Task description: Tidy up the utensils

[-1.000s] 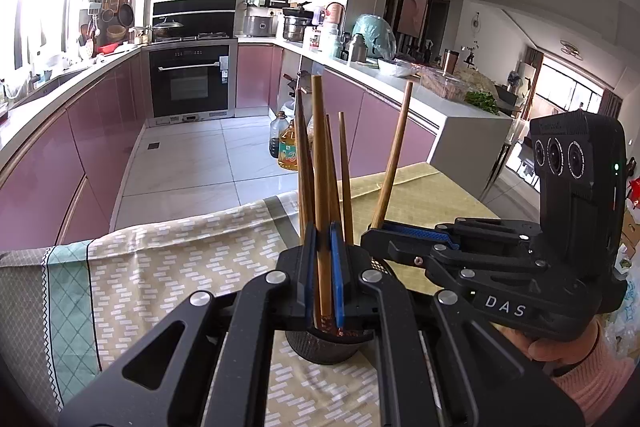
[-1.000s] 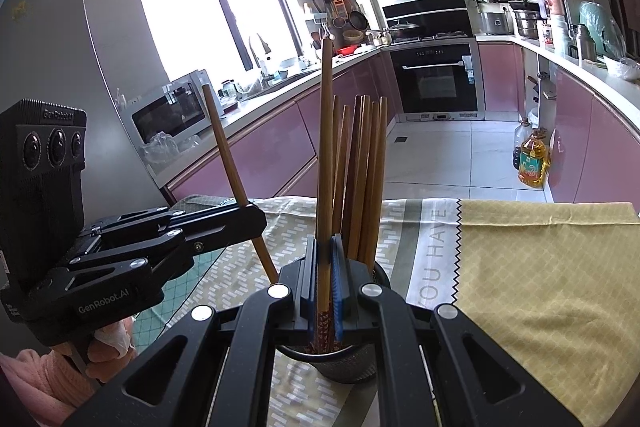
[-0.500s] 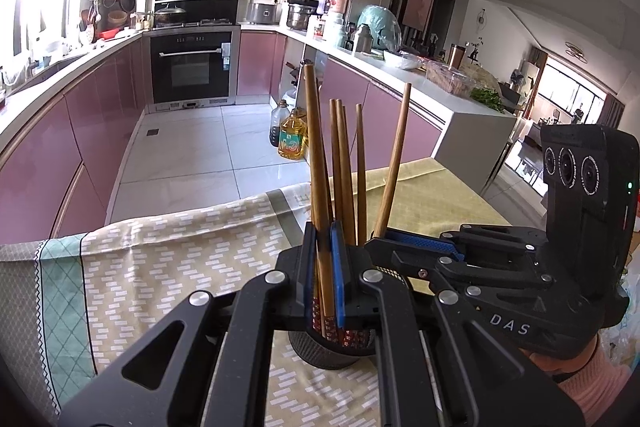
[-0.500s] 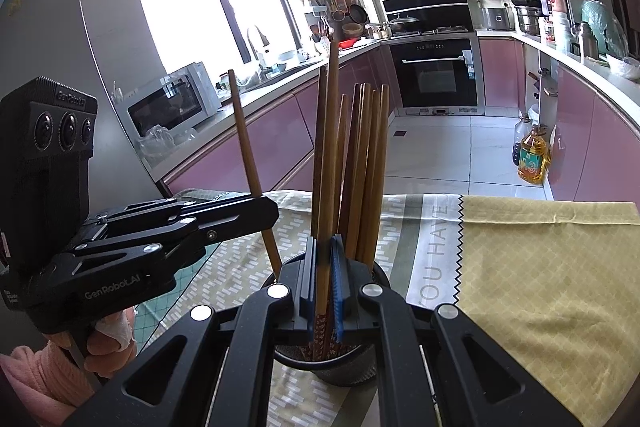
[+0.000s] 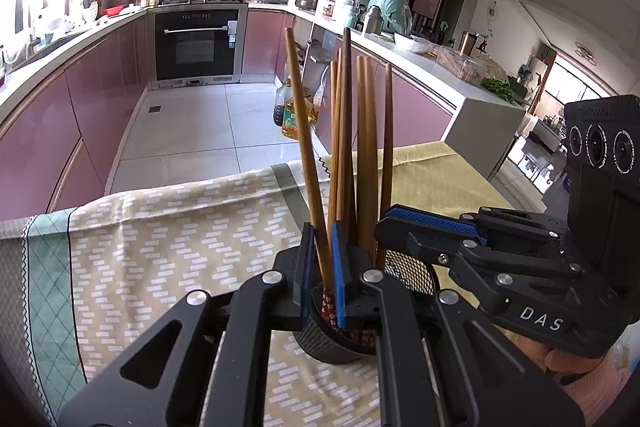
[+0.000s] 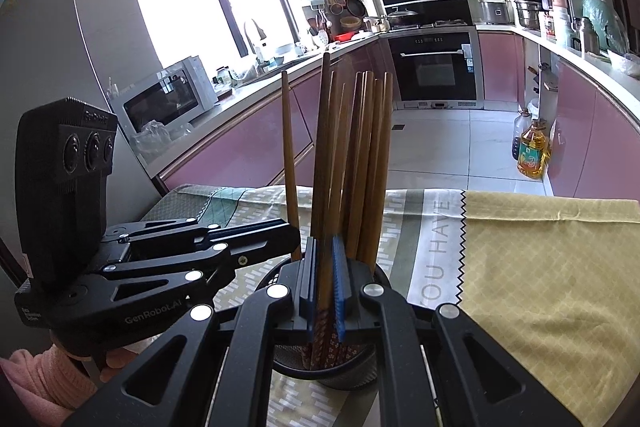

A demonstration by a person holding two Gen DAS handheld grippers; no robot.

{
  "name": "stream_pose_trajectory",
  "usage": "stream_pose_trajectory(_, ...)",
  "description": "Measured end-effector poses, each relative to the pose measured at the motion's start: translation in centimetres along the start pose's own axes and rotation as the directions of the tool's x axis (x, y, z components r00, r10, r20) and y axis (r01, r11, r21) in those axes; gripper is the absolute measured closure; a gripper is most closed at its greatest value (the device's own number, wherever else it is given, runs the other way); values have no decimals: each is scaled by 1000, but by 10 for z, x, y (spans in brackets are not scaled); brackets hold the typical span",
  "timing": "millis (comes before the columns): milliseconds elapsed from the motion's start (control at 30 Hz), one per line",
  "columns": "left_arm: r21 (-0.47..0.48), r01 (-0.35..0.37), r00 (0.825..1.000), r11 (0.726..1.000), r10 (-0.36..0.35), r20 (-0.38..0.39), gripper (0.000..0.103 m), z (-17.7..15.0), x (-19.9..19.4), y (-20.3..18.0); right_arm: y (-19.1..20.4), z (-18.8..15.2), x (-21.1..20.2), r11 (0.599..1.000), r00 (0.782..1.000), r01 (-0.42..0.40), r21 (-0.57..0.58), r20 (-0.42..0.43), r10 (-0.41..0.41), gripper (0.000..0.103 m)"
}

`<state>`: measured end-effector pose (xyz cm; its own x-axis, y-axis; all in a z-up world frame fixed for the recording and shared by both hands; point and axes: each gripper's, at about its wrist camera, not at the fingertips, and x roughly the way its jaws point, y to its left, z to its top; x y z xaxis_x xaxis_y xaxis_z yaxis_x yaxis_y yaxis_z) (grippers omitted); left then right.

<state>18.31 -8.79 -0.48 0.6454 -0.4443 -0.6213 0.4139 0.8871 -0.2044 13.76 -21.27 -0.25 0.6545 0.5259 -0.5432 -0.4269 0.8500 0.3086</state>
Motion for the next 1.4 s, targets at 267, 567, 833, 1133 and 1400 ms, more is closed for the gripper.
stream_pose_trajectory(267, -11, -18, 999, 1000, 18, 27, 74, -13, -8, 10, 2, -7, -8, 1000, 1000, -4, 5, 13, 4, 82)
stream_pose_trajectory(567, -13, -135, 978, 991, 135, 157, 18, -40, -49, 18, 22, -23, -36, 996, 991, 76, -50, 113, -70, 33)
stream_pose_trajectory(833, -61, -248, 929, 967, 255, 266, 5, -63, -96, 35, 39, -40, -50, 984, 971, 150, -91, 202, -130, 6)
stream_pose_trajectory(1133, -114, -317, 878, 942, 337, 341, 5, -85, -137, 35, 54, -57, -60, 973, 944, 208, -103, 280, -173, 6)
stream_pose_trajectory(1400, -123, -348, 841, 930, 367, 397, 5, -101, -162, 26, 67, -65, -70, 963, 921, 249, -107, 332, -202, 6)
